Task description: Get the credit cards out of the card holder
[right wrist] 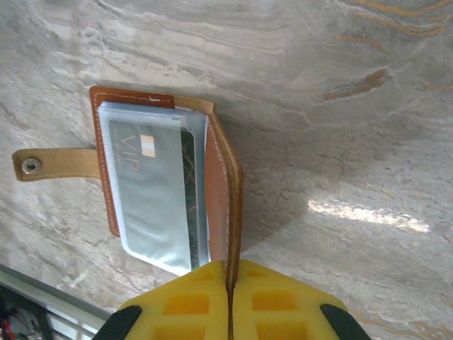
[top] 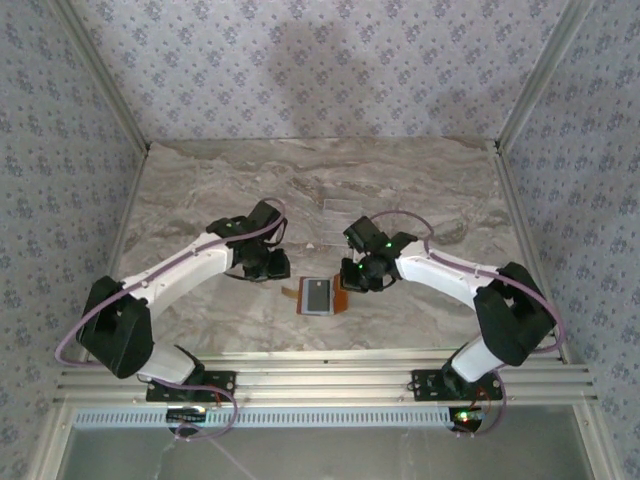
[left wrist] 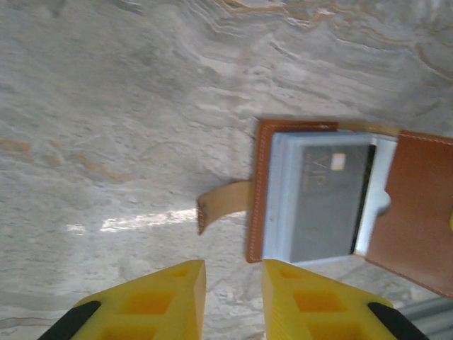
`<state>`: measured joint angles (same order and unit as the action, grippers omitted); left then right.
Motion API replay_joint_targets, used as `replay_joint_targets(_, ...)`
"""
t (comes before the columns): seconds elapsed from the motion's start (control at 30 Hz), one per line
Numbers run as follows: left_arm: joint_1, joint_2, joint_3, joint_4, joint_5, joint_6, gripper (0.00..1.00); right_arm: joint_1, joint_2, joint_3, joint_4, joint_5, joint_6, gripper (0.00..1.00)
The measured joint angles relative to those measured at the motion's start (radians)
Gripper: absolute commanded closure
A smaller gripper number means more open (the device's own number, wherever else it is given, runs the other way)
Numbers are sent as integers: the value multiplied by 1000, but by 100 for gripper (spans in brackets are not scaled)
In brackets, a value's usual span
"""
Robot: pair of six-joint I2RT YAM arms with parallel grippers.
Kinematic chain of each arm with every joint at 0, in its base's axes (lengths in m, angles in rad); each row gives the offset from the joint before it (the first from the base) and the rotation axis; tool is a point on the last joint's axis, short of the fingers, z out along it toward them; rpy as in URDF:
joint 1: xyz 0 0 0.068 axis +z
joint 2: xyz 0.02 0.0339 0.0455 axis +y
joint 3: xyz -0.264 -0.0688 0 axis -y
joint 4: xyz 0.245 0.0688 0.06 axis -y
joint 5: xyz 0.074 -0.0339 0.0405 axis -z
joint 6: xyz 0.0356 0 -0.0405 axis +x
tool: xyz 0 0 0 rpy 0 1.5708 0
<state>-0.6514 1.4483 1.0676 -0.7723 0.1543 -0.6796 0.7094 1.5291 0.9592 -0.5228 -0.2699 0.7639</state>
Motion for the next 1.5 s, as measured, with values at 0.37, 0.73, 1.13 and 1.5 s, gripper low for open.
replay_joint_targets(0.37,-44,162,-27,145,109,-25,92,-18,0,-47,78,-54,11,94)
replay_joint_targets(0.73,-42,262,-88,222,115,-29,96,-23,25,-51,82,-57,2,84)
replay_joint_targets(1.13,-42,256,-106,251,123,-29,97,-26,129,-18,-53,152,-79,42)
replay_joint_targets(1.5,-38,229,-161,333,156,-60,97,81,265,185,-285,425,-99,23)
